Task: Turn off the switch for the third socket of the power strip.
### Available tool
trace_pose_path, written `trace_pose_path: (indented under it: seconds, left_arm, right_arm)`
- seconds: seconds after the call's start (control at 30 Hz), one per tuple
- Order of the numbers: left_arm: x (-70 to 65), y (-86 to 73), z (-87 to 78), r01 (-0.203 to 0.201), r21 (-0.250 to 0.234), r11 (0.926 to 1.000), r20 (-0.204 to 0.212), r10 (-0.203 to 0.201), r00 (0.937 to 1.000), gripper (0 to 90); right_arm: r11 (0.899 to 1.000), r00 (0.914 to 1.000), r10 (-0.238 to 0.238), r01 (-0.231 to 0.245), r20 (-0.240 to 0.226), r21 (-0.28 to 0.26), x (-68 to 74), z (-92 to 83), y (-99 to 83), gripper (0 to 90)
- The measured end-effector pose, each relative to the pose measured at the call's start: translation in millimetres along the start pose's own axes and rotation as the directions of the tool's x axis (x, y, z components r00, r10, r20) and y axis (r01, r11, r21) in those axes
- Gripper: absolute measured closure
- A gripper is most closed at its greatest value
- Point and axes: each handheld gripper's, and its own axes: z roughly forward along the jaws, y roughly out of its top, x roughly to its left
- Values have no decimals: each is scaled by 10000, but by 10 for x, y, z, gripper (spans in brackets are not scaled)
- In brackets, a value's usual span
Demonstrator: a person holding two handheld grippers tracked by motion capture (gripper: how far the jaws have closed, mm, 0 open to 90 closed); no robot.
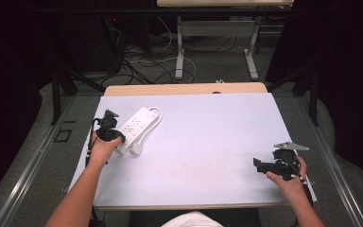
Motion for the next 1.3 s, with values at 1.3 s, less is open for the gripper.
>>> trace_pose_path:
  seconds: [1.3]
  left_arm:
    - [-44,11,-234,-197,-1040,9944,304,230,9993,730]
  right_arm:
    - [9999,10000,97,-97,12,66,-6,32,12,0]
